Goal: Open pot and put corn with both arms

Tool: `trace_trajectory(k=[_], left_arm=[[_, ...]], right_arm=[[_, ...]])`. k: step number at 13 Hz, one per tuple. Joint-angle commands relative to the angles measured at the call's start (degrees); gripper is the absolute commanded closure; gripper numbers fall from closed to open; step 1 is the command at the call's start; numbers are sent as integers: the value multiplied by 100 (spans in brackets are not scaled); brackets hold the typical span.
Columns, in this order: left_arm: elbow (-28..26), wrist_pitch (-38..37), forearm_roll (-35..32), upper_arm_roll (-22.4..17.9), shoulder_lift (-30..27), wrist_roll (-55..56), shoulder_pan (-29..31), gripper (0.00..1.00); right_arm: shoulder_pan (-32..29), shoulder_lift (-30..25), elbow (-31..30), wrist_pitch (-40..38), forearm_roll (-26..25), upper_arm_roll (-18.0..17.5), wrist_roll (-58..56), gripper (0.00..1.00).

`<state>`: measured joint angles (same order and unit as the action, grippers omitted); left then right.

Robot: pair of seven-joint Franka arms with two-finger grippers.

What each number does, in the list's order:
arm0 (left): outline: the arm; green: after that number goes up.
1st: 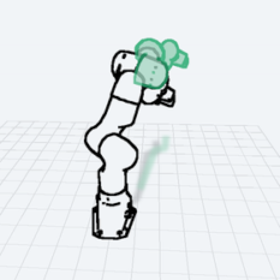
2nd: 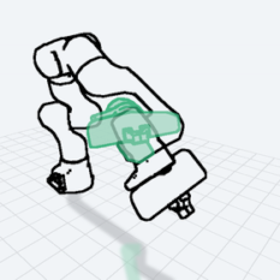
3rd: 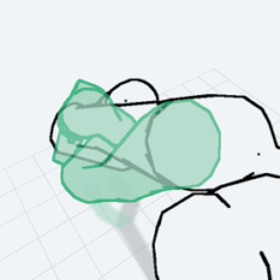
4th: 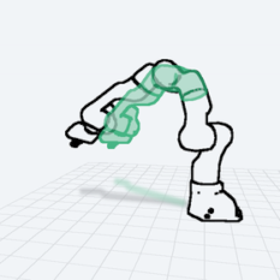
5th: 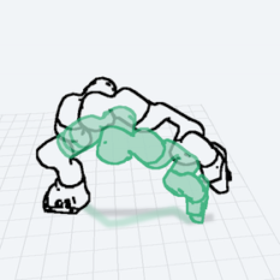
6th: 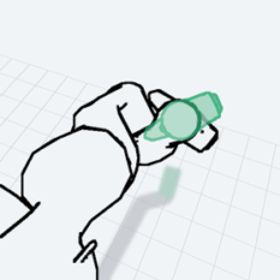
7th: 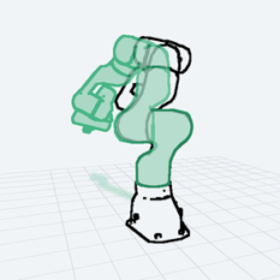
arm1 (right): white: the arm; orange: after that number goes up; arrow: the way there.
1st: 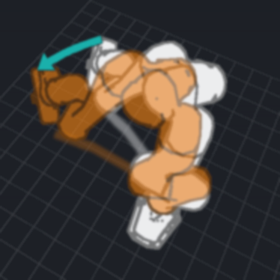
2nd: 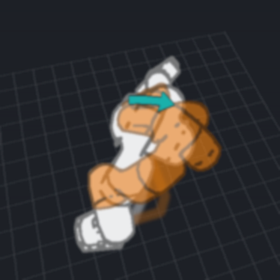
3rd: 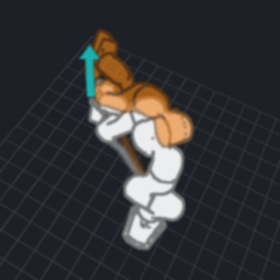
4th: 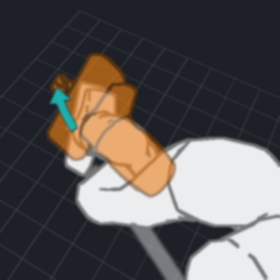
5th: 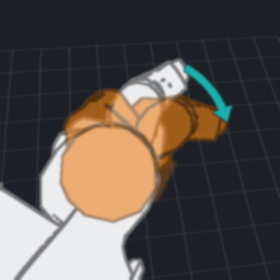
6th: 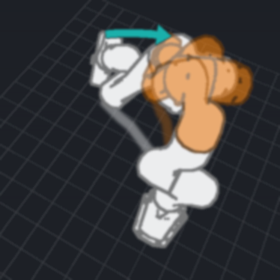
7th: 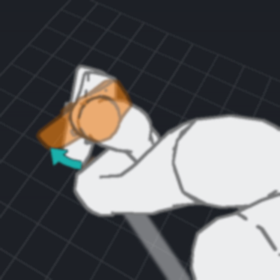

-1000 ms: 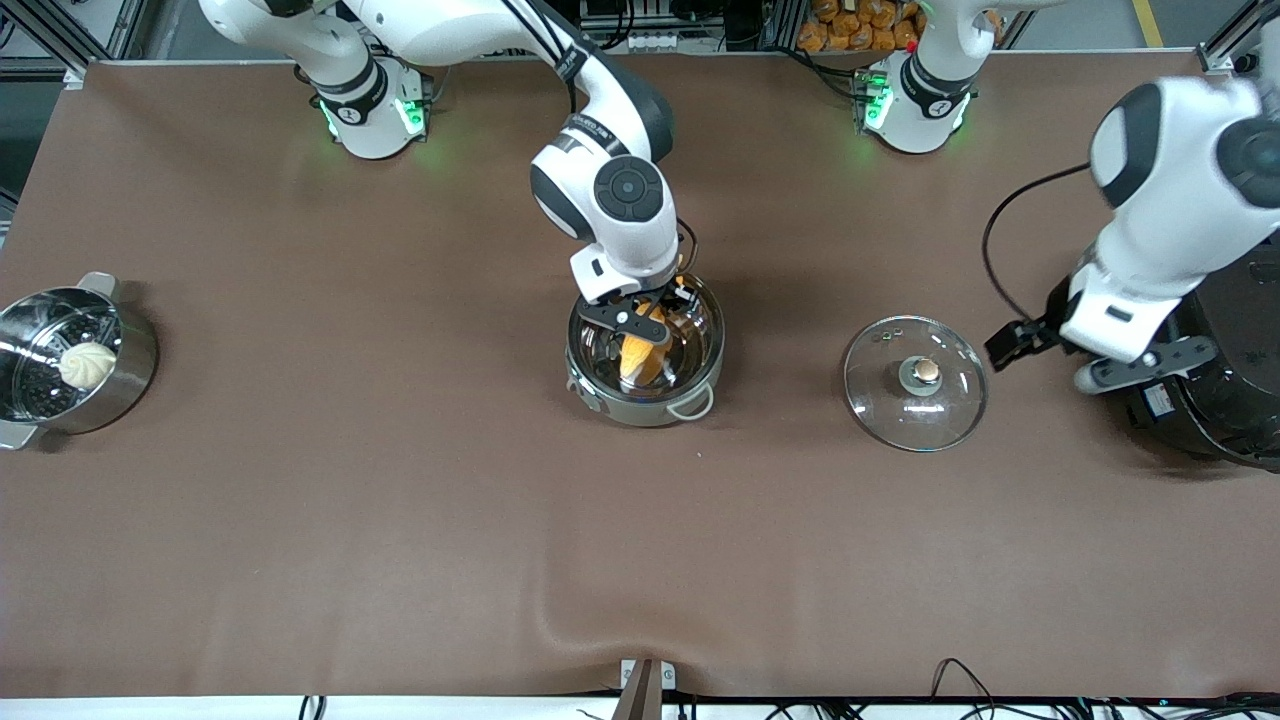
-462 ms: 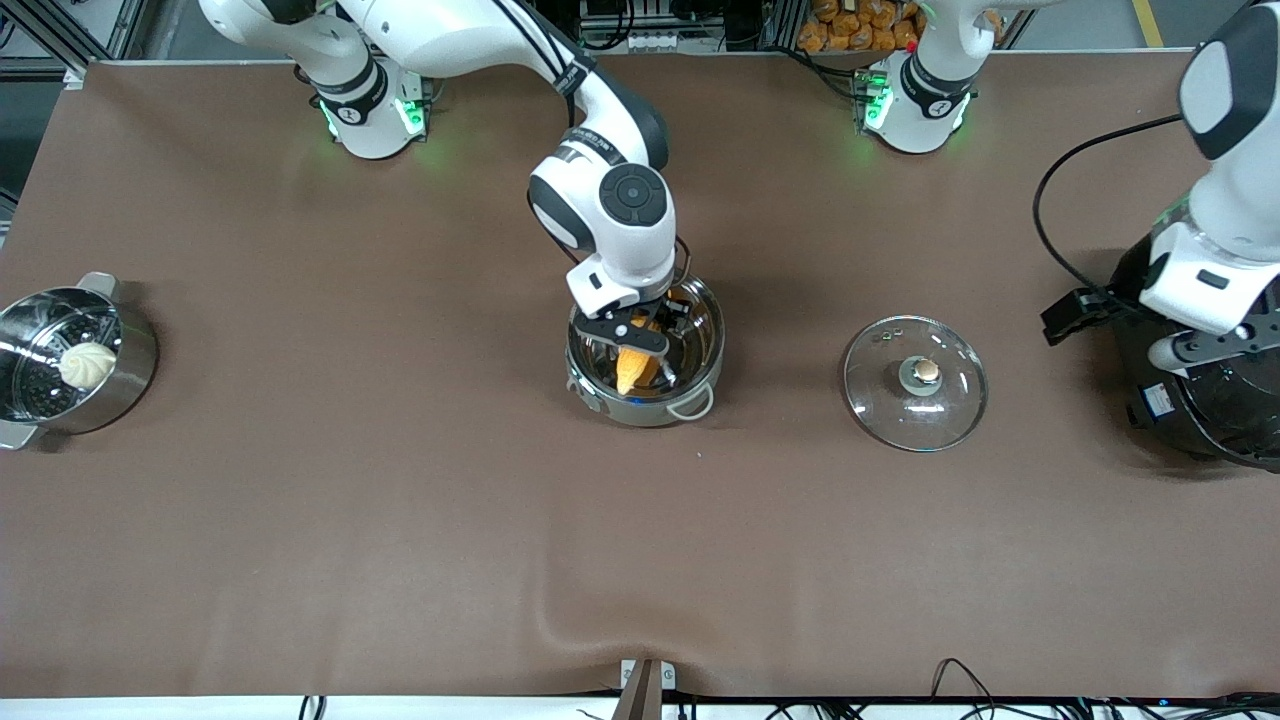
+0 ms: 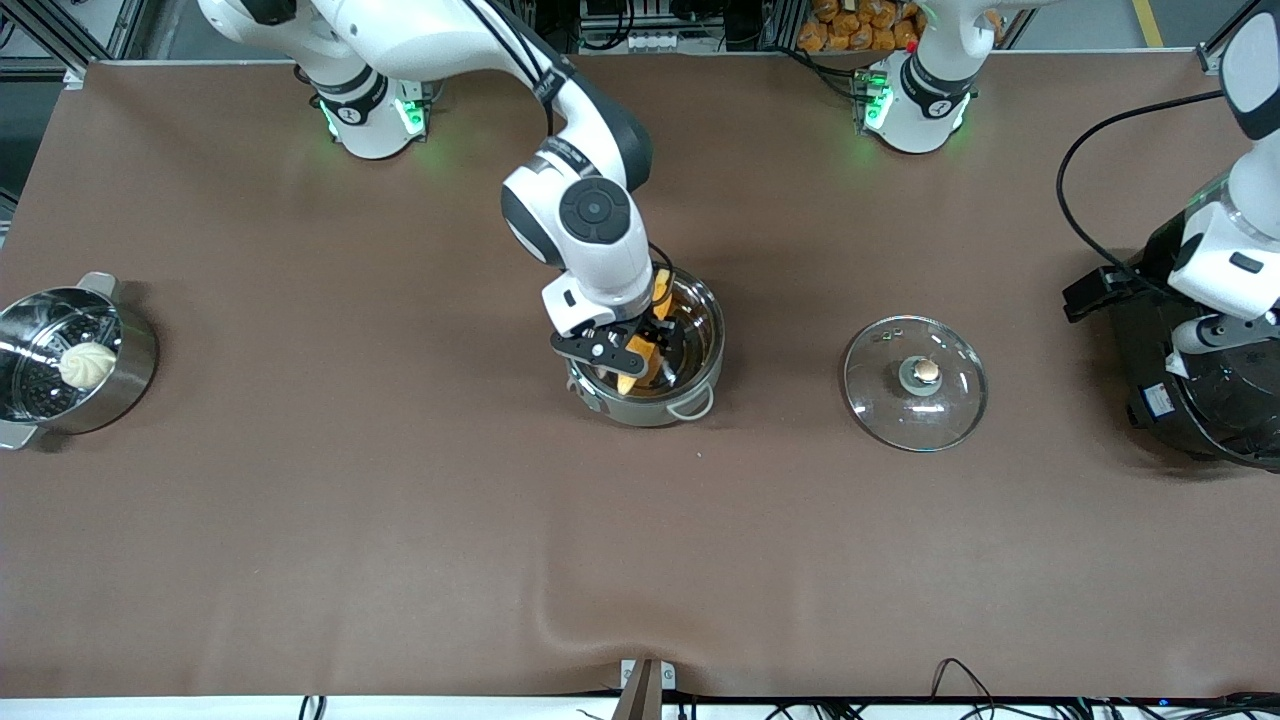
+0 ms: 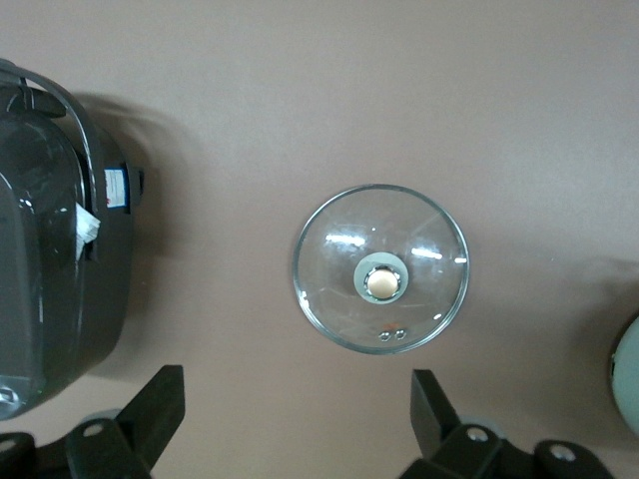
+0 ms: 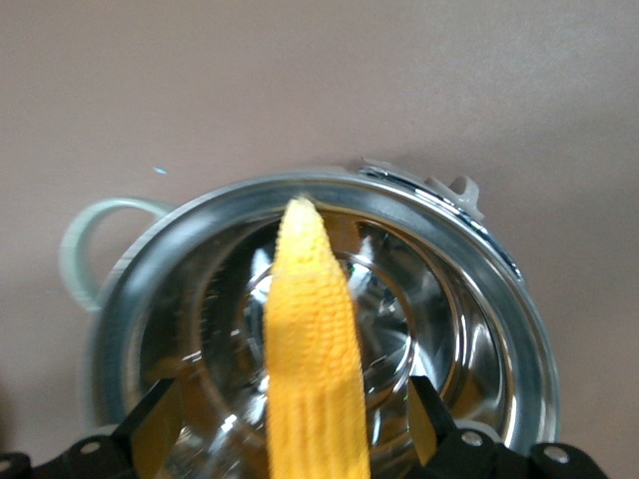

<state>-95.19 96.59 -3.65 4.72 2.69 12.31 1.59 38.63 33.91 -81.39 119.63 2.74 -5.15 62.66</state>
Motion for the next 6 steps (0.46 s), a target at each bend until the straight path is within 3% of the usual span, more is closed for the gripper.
trace_trajectory(k=[1, 4, 6], left_arm=[[61, -141, -57, 99, -75, -308, 140, 0], [88, -245, -48, 117, -146, -317, 105, 0], [315, -351, 48, 100, -146, -492, 79, 0]], right_arm=[[-644, -1119, -201, -972, 568, -65, -822, 0], [-1662, -2210, -272, -2142, 579, -48, -1736, 0], [-2559, -2668, -272, -2810, 500, -48, -3260, 0]])
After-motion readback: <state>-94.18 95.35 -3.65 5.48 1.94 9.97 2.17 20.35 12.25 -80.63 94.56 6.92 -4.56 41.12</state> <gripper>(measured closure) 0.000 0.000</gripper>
